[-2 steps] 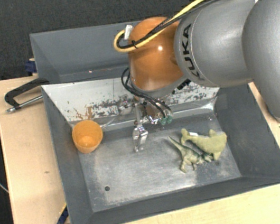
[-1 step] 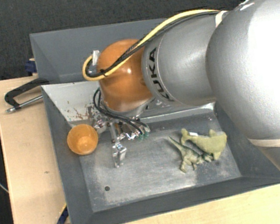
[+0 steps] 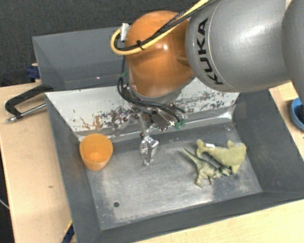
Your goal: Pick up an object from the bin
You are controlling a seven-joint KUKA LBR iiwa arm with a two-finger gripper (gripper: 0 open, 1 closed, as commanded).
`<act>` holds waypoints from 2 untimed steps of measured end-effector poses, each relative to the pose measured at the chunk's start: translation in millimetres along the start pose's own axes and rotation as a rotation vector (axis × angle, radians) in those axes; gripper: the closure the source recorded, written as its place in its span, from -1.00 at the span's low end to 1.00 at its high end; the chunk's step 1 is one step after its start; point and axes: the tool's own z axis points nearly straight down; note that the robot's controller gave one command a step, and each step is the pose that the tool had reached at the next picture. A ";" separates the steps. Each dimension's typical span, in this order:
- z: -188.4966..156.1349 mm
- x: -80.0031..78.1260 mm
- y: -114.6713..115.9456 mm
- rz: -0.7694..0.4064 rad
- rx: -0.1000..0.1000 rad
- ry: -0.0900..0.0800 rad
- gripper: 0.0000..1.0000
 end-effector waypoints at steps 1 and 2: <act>60.2 -37.5 44.0 -0.048 -0.007 0.007 -1.00; 100.7 -34.9 61.5 -0.232 -0.003 0.003 -1.00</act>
Offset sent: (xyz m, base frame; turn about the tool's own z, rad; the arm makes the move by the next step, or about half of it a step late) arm 0.0110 0.0522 -0.0578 -0.0429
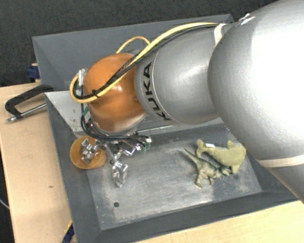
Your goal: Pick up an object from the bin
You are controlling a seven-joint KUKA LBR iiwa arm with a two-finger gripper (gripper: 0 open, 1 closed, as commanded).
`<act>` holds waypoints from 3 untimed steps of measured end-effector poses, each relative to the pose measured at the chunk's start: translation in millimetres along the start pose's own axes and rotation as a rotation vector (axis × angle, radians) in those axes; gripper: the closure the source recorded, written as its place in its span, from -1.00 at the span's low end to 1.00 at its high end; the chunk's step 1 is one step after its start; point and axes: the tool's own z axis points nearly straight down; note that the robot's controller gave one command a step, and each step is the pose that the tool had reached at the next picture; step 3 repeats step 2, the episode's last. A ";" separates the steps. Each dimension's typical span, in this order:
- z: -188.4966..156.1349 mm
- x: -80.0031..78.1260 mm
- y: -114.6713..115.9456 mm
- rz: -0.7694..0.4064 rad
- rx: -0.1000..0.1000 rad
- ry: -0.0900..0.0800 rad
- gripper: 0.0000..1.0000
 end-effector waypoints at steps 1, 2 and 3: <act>-5.8 -3.2 -2.5 0.002 0.005 -0.011 1.00; -127.9 27.5 -31.0 -0.032 0.003 -0.005 1.00; -127.9 27.5 -31.0 -0.032 0.003 -0.005 1.00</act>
Offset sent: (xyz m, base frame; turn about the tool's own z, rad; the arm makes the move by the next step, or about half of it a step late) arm 0.0000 0.0000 0.0000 0.0000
